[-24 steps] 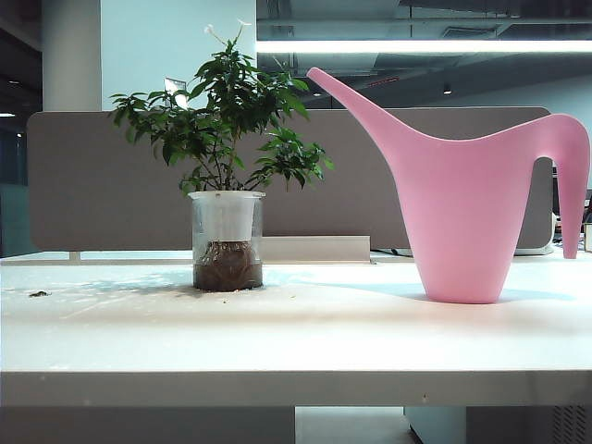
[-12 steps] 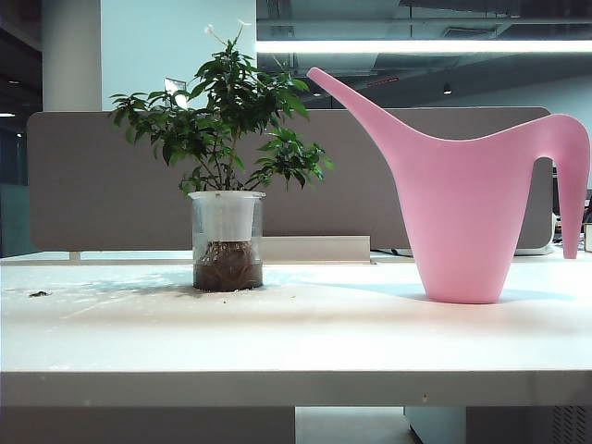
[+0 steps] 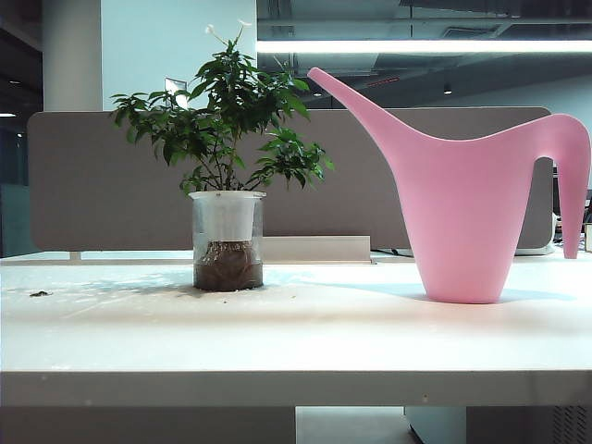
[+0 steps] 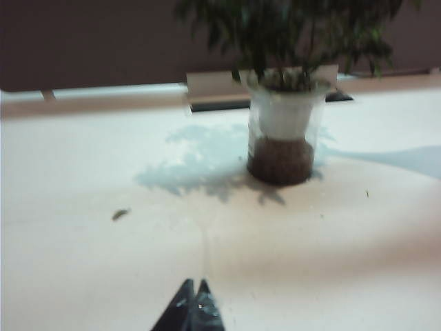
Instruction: Pick up the watering can from the table, water the potted plant, and put the can back.
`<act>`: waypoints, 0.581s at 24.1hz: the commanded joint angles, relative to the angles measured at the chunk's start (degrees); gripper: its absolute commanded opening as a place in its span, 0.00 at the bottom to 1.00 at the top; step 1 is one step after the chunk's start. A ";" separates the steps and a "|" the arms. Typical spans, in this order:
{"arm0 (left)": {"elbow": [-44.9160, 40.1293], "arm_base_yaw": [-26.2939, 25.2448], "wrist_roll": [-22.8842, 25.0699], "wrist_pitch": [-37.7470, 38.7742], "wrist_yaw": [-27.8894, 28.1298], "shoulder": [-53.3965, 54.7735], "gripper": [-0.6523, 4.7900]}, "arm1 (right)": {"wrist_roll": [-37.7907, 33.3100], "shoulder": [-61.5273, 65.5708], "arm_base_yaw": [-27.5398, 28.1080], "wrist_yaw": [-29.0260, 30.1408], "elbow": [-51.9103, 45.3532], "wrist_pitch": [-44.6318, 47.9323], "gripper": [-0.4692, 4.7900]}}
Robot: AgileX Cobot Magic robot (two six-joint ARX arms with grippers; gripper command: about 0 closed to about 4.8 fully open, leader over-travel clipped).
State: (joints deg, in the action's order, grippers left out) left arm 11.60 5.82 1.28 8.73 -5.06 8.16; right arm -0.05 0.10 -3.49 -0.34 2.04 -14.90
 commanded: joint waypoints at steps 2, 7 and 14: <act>-6.73 -0.04 -2.23 -1.75 -0.07 -4.39 0.11 | 0.26 -0.09 -0.04 -1.03 -0.02 -0.31 0.09; -10.78 -0.04 -2.19 0.72 2.14 -7.67 0.11 | 0.28 -0.09 -0.04 -1.03 -0.02 -0.31 0.09; -11.08 -0.07 -2.16 1.66 2.47 -7.76 0.11 | 0.28 -0.09 -0.04 -1.03 -0.02 -0.28 0.09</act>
State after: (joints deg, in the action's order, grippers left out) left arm 0.49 5.82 -0.95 10.13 -2.42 0.36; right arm -0.03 0.10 -3.46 -0.45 2.04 -14.92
